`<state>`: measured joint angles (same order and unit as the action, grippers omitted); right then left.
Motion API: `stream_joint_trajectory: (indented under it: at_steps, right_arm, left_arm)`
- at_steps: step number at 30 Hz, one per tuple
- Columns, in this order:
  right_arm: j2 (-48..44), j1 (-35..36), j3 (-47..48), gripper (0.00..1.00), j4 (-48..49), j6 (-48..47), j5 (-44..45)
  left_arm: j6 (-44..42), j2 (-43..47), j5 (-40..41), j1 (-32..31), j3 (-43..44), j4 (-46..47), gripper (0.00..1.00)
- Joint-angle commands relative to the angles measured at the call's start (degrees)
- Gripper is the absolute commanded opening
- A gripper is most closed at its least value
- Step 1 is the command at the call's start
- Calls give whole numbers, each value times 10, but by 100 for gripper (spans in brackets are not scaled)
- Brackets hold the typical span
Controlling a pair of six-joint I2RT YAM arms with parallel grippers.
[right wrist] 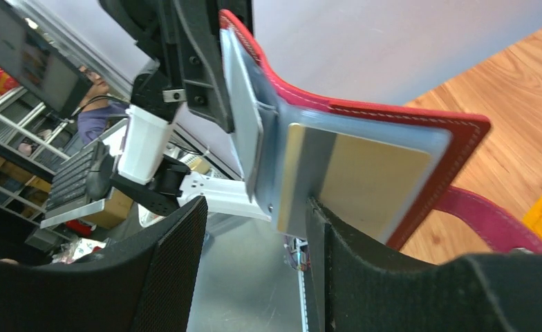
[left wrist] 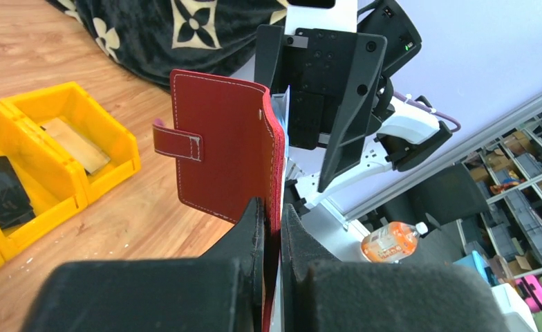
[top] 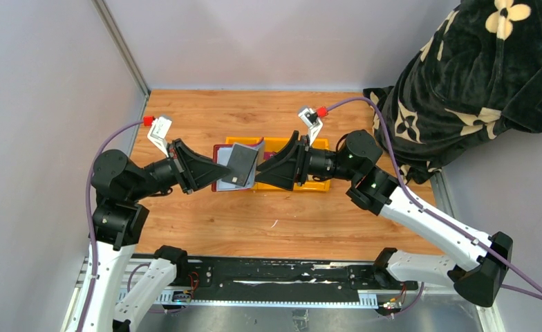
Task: Take the credit cards out of the card holder
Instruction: Remove the credit card from the card holder.
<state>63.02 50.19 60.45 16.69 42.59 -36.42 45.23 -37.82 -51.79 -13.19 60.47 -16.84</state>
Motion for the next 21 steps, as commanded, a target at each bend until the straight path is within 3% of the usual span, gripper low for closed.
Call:
stream_joint_trajectory:
  at_steps: [1, 14, 21]
  right_arm:
    - [-2, 8, -6, 58, 72, 25, -14]
    - [23, 7, -7, 53, 127, 60, -21]
    - [37, 7, -14, 54, 163, 74, -9]
  left_arm:
    - [18, -2, -11, 3, 6, 37, 0]
    - [22, -4, -32, 3, 5, 51, 0]
    - [60, -1, -67, 3, 1, 102, 0]
